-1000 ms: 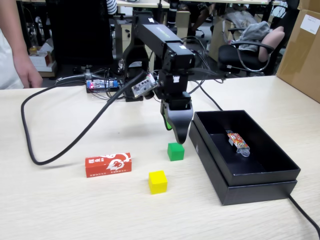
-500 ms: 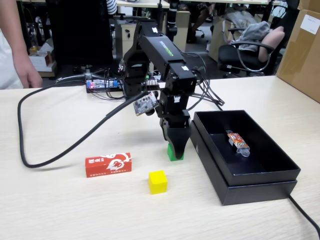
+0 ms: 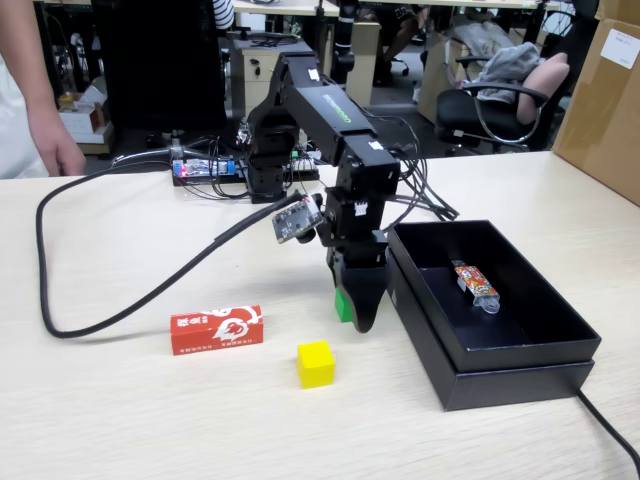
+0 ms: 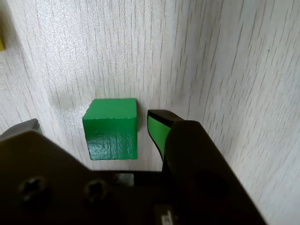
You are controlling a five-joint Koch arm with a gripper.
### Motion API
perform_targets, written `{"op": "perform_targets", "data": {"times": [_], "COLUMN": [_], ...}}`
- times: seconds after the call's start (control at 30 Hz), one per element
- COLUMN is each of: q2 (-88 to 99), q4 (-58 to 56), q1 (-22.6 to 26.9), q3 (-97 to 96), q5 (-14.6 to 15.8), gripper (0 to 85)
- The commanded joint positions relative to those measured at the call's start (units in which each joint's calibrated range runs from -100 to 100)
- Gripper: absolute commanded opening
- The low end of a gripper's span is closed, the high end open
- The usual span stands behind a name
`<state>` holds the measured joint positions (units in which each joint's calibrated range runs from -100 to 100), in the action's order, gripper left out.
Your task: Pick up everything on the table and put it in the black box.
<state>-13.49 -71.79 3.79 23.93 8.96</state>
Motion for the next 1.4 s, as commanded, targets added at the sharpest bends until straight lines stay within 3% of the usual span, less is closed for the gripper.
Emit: {"op": "perform_targets", "data": {"times": [0.0, 0.07, 0.2, 0.57, 0.7, 1.03, 1.23, 1.37], "q2": [0.9, 0.0, -0.1, 0.4, 1.0, 10.3, 41.8, 62.8], "q4": [-0.4, -0.9, -1.2, -1.3, -1.3, -3.6, -4.8, -5.7], "q1": [0.0, 0.1, 0.0, -0.4, -0.8, -1.5, -2.0, 2.3], "q3": [3.9, 4.2, 5.0, 5.4, 6.1, 4.2, -10.5, -15.0], "q5": [0.1, 0.1, 0.4, 0.3, 0.6, -0.1, -1.5, -1.2], "gripper": [42.2, 41.9, 29.0, 28.1, 4.3, 3.6, 3.7, 3.6]}}
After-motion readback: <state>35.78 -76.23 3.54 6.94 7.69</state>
